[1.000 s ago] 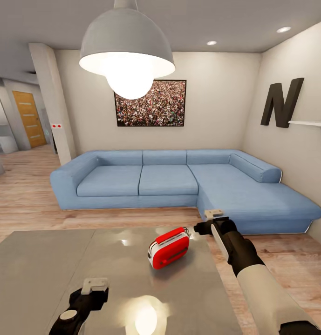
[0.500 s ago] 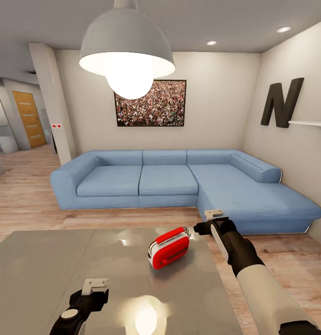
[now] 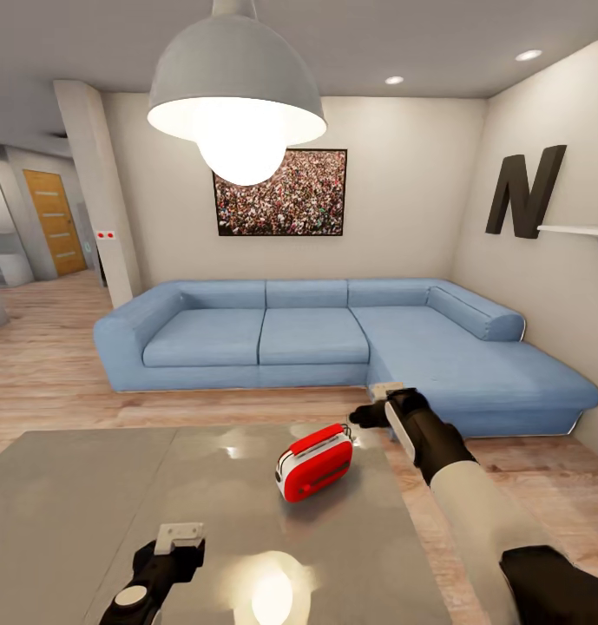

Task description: Turn on the radio receiver that's on the table in the living room.

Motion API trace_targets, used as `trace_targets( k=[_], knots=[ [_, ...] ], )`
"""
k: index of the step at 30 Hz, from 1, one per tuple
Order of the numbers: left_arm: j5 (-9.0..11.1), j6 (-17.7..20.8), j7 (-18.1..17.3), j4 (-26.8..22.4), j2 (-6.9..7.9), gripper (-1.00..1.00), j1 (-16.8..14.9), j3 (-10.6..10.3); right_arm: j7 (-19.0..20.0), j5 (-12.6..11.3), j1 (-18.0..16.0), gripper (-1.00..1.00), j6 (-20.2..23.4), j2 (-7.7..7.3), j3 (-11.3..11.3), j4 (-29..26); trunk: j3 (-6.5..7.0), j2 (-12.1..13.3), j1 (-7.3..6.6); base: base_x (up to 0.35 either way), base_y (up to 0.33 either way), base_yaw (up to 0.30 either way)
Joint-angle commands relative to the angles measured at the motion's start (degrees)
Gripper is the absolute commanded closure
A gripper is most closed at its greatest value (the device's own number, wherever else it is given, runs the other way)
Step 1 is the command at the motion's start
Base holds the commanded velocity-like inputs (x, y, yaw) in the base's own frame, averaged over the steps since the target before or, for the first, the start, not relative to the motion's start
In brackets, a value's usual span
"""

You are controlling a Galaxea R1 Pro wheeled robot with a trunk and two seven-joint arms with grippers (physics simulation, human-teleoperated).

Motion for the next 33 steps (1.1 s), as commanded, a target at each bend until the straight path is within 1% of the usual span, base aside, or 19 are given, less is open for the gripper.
trace_targets(
  k=[1, 2, 4, 6, 7, 8, 9, 10, 11, 12, 14, 17, 18, 19, 22, 27, 33],
  knots=[
    [0.0, 0.0, 0.0, 0.1, -0.03, -1.0, 0.0, 0.0, 0.0, 0.1, -1.5, -1.0, -0.1, 0.57, 0.0, 3.1, 0.0, 0.0, 0.0, 0.0, 0.0, 0.0],
    [0.0, 0.0, 0.0, 0.1, -0.04, -1.0, 0.0, 0.0, 0.0, 0.2, -2.8, -1.0, -0.1, 0.95, 0.0, 5.6, 0.0, 0.0, 0.0, 0.0, 0.0, 0.0],
    [0.0, -0.1, 0.0, 0.2, -0.06, -1.0, 0.0, -0.1, -0.3, 0.3, -4.8, -1.0, -0.1, 1.37, 0.0, 9.0, 0.0, 0.0, 0.0, 0.0, 0.0, 0.0],
    [0.0, -0.3, 0.0, 0.2, -0.07, -1.0, 0.0, -0.1, -0.4, 0.3, -6.4, -1.0, 0.0, 1.53, 0.0, 10.4, 0.0, 0.0, 0.0, 0.0, 0.0, 0.0],
    [0.0, -0.6, 0.0, 0.2, -0.07, -1.0, 0.0, -0.1, -0.5, 0.4, -8.1, -1.0, 0.2, 1.58, 0.0, 10.9, 0.0, 0.0, 0.0, 0.0, 0.0, 0.0],
    [0.0, -0.6, 0.0, 0.2, -0.07, -1.0, 0.0, -0.1, -0.5, 0.3, -8.7, -1.0, 0.3, 1.59, 0.0, 11.0, 0.0, 0.0, 0.0, 0.0, 0.0, 0.0],
    [0.0, -0.7, 0.0, 0.2, -0.07, -1.0, 0.0, -0.1, -0.5, 0.3, -10.1, -1.0, 0.9, 1.6, 0.0, 11.1, 0.0, 0.0, 0.0, 0.0, 0.0, 0.0],
    [0.0, -0.8, 0.0, 0.2, -0.07, -1.0, 0.0, -0.1, -0.5, 0.2, -12.3, -1.0, 3.0, 1.67, 0.0, 11.3, 0.0, 0.0, 0.0, 0.0, 0.0, 0.0],
    [0.0, -0.8, 0.0, 0.2, -0.11, -1.0, 0.0, -0.1, -0.5, 0.2, -13.5, -1.0, 5.1, 1.77, 0.0, 11.4, 0.0, 0.0, 0.0, 0.0, 0.0, 0.0],
    [0.0, -0.8, 0.0, 0.2, -0.11, -1.0, 0.0, -0.1, -0.5, 0.2, -14.6, -1.0, 7.2, 1.93, 0.0, 11.5, 0.0, 0.0, 0.0, 0.0, 0.0, 0.0],
    [0.0, -0.9, 0.0, 0.2, -0.11, -1.0, 0.0, -0.1, -0.6, 0.1, -15.8, -1.0, 9.7, 2.21, 0.0, 12.1, 0.0, 0.0, 0.0, 0.0, 0.0, 0.0],
    [0.0, -0.9, 0.0, 0.2, -0.15, -1.0, 0.0, -0.1, -0.7, 0.2, -16.6, -1.0, 10.8, 2.47, 0.0, 14.2, 0.0, 0.0, 0.0, 0.0, 0.0, 0.0],
    [0.0, -0.9, 0.0, 0.3, -0.17, -1.0, 0.0, -0.1, -0.7, 0.2, -16.8, -1.0, 11.0, 2.84, 0.0, 14.9, 0.0, 0.0, 0.0, 0.0, 0.0, 0.0],
    [0.0, -0.9, 0.0, 0.3, -0.21, -1.0, 0.0, -0.1, -0.6, 0.2, -16.9, -1.0, 11.0, 3.79, 0.3, 16.4, 0.0, 0.0, 0.0, 0.0, 0.0, 0.0],
    [0.0, -0.9, 0.0, 0.3, -0.24, -1.0, 0.0, -0.1, -0.1, 0.2, -17.1, -1.0, 10.1, 5.0, 0.9, 19.6, 0.0, 0.0, 0.0, 0.0, 0.0, 0.0],
    [0.0, -0.9, 0.0, 0.3, -0.26, -1.0, 0.0, -0.1, 0.2, 0.3, -17.1, -1.0, 9.3, 5.46, 1.2, 23.6, 0.0, 0.0, 0.0, 0.0, 0.0, 0.0],
    [0.0, -0.9, 0.0, 0.3, -0.25, -1.0, 0.0, -0.1, 0.3, 0.2, -17.1, -1.0, 9.3, 5.49, 1.1, 24.1, 0.0, 0.0, 0.0, 0.0, 0.0, 0.0]
  ],
)
